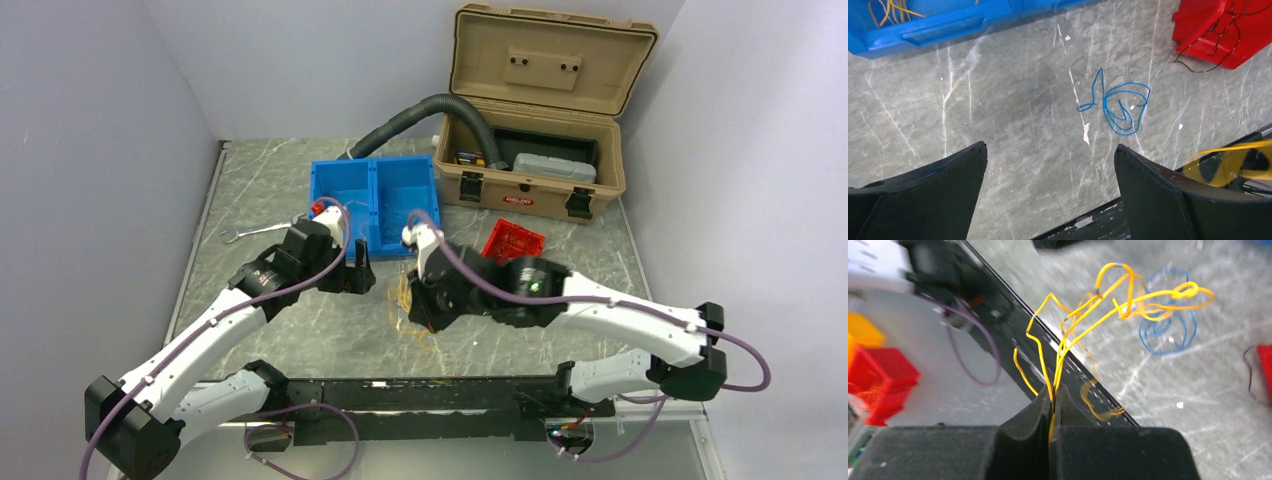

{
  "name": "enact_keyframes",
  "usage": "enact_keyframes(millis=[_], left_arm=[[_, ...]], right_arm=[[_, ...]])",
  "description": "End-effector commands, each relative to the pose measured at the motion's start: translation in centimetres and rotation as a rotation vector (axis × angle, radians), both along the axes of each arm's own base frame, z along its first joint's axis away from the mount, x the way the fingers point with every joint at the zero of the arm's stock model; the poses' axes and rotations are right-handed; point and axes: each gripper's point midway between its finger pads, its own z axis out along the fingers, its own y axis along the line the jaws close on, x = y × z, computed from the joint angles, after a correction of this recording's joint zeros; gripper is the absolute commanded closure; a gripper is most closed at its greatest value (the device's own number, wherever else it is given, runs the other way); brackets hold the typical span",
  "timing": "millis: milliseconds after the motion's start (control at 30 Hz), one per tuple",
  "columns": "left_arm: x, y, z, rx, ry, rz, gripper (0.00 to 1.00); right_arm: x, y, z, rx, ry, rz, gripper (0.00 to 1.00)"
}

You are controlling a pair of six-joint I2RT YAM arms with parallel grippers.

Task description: Untangle the cables

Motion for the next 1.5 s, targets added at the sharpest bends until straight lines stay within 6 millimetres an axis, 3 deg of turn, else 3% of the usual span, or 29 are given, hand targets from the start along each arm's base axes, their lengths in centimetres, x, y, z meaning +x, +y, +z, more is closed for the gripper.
enact_keyframes(millis=[0, 67, 167, 333, 500, 533, 633, 933, 1033, 1133, 1467], left_arm=[[0.6, -0.4, 1.4, -0.053, -0.049, 0.011, 0.01], [0.6, 0.3, 2.2, -0.053, -0.061, 0.042, 0.00], [1.1, 3.1, 3.3, -0.020, -0.070, 0.161, 0.01], [0.8, 7.6, 3.9, 0.007, -0.069, 0.364, 0.01], [0.1, 12.8, 4.1, 0.078, -0.084, 0.587, 0.00], [-0.1, 13.8, 4.3, 0.096, -0.086, 0.632, 0.00], [-0.6, 16.0, 4.9, 0.138, -0.081, 0.732, 0.01], [-0.7, 16.8, 6.8, 0.113, -0.164, 0.768, 0.01], [-0.6, 16.9, 6.7, 0.132, -0.158, 0.760, 0.01], [-0.5, 16.8, 6.6, 0.136, -0.150, 0.750, 0.01], [-0.1, 16.0, 6.5, 0.121, -0.160, 0.704, 0.01]], right_arm=[[1.6, -1.3, 6.1, 0.033, -0.061, 0.030, 1.00], [3.9, -0.4, 9.0, 0.123, -0.079, 0.027, 1.00], [8.4, 0.3, 13.0, 0.224, -0.140, -0.012, 1.00], [15.7, 2.6, 16.7, 0.284, -0.241, -0.091, 1.00], [22.6, 5.1, 18.2, 0.322, -0.297, -0.183, 1.00], [23.9, 6.0, 17.5, 0.321, -0.290, -0.186, 1.00], [26.4, 7.6, 17.6, 0.357, -0.289, -0.191, 1.00], [30.1, 11.5, 18.1, 0.527, -0.361, -0.121, 1.00], [31.3, 13.4, 16.2, 0.536, -0.340, -0.094, 1.00], [32.7, 14.9, 12.5, 0.509, -0.289, -0.098, 1.00], [34.0, 15.6, 0.6, 0.321, -0.236, -0.169, 1.00]])
